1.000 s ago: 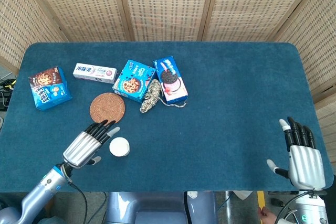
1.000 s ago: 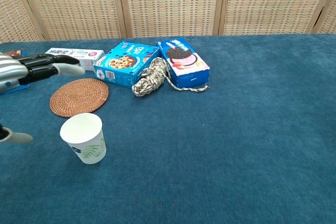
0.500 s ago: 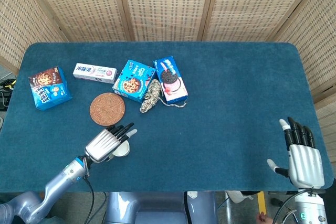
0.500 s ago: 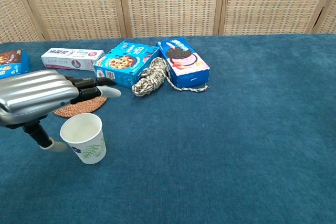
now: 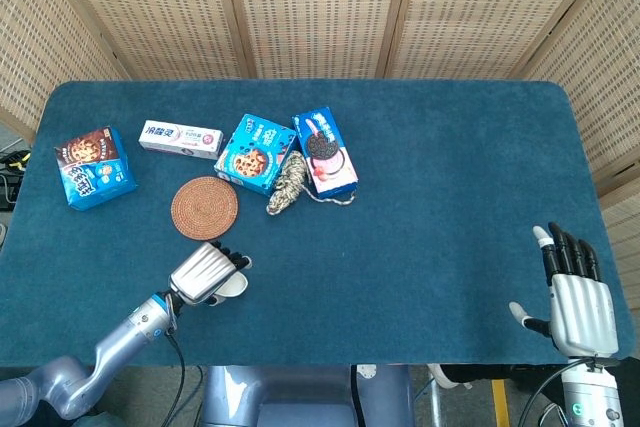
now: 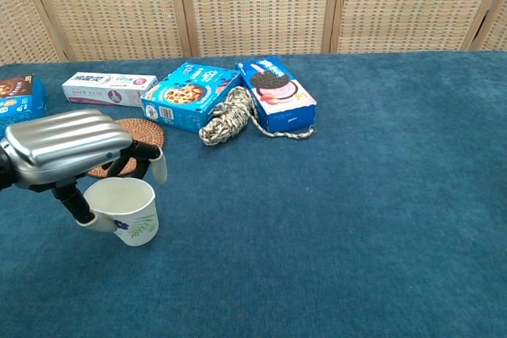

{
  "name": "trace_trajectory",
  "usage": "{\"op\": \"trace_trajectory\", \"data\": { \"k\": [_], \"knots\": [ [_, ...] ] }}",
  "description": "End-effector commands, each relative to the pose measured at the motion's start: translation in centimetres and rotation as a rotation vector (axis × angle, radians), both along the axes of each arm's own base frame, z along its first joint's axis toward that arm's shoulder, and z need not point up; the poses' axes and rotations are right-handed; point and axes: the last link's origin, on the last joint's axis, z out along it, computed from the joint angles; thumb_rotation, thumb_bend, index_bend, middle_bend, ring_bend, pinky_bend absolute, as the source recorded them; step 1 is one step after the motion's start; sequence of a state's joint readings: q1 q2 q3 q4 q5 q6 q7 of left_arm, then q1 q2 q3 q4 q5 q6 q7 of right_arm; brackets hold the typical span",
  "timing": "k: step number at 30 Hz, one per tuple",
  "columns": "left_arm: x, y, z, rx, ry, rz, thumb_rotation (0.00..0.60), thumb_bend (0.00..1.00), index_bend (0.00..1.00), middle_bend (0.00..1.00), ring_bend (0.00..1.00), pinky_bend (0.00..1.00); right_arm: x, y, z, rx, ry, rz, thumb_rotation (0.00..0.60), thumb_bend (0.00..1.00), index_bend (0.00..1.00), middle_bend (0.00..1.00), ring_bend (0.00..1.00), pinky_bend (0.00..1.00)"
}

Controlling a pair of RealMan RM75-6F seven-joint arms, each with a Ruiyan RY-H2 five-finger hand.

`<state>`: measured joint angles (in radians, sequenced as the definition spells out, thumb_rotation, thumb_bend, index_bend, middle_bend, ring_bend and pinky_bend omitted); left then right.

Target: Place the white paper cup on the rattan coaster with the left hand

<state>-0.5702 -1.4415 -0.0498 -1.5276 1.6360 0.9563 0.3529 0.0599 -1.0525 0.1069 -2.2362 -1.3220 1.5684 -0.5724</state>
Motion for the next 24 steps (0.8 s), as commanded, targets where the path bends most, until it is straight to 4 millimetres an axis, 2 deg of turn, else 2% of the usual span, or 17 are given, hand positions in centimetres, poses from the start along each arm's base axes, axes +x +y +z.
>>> {"op": "trace_trajectory", "data": {
  "k": [1,6,10,14,18,24],
  "knots": [
    [0.0,0.4,0.6,0.016,-0.017,0.012,0.6,0.0,0.37,0.53,0.56,0.5,0.0,0.0,0.0,0.0,0.0,-0.001,0.6,0.0,0.0,0.0,0.0,0.0],
    [-0.6,2.0,2.9,0.086,-0.05,0.05,0.6,0.0,0.37,0.52,0.56,0.5,0.0,0.0,-0.1,0.004,0.0,-0.002,0.6,0.0,0.0,0.0,0.0,0.0],
    [-1.8,4.7,5.6,0.157,-0.083,0.138,0.6,0.0,0.37,0.52,0.55,0.5,0.0,0.0,-0.2,0.007,0.002,0.0,0.6,0.0,0.0,0.0,0.0,0.0],
    [-3.0,7.1,7.4,0.208,-0.096,0.221,0.6,0.0,0.37,0.52,0.55,0.5,0.0,0.0,-0.3,0.01,0.005,-0.002,0.6,0.0,0.0,0.0,0.0,0.0],
    [-3.8,9.2,7.9,0.212,-0.12,0.301,0.6,0.0,0.37,0.51,0.55,0.5,-0.1,-0.1,-0.5,0.016,0.012,-0.008,0.6,0.0,0.0,0.0,0.0,0.0],
    [-4.2,11.9,7.2,0.205,-0.154,0.362,0.6,0.0,0.37,0.51,0.54,0.5,-0.5,-0.4,-0.7,0.021,0.018,-0.027,0.6,0.0,0.0,0.0,0.0,0.0]
  ]
}}
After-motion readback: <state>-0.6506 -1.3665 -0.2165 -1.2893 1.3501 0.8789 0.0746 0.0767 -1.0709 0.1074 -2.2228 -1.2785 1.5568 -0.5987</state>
